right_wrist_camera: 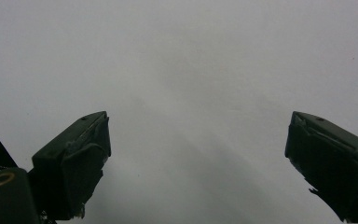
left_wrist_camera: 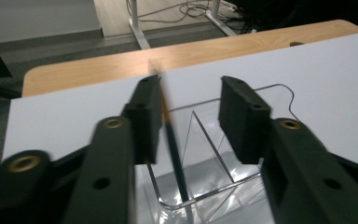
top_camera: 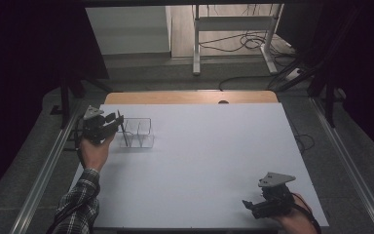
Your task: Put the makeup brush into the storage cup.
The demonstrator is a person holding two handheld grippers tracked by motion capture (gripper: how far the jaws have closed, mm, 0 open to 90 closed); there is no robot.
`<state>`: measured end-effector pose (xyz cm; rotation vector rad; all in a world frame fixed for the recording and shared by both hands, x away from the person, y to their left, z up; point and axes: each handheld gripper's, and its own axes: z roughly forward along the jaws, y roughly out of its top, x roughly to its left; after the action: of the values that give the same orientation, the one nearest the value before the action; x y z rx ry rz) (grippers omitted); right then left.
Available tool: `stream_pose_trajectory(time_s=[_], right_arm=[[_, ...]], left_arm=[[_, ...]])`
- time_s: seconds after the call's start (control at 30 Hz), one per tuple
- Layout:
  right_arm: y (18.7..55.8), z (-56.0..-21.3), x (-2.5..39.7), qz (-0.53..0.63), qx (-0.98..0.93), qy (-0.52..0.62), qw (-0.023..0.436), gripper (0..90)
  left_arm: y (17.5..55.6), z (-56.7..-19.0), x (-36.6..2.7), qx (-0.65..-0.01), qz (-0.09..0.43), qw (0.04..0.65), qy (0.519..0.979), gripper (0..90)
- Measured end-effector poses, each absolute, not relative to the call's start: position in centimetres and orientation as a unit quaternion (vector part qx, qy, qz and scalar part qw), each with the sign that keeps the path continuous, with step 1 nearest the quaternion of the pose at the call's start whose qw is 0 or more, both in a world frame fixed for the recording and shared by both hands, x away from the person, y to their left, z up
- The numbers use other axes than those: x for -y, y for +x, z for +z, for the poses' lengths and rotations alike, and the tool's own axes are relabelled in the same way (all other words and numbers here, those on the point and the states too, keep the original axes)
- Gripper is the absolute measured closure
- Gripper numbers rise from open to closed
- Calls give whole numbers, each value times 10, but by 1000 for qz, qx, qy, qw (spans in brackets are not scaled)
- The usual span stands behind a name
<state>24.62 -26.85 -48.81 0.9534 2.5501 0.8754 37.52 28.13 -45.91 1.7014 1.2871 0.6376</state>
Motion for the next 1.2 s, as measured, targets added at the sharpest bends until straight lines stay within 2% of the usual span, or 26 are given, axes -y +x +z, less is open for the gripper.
stream_pose_trajectory(time_s=[0.17,0.3,1.2], right_arm=[[246,-488,268,301,-884,330,141,68],[246,-488,268,301,-883,331,141,68],[246,-489,268,299,-884,329,142,68]], left_arm=[[374,-453,-282,-517,258,446,684,397],[373,-450,-283,-516,259,451,681,323],[352,-436,-276,-483,223,484,695,165]])
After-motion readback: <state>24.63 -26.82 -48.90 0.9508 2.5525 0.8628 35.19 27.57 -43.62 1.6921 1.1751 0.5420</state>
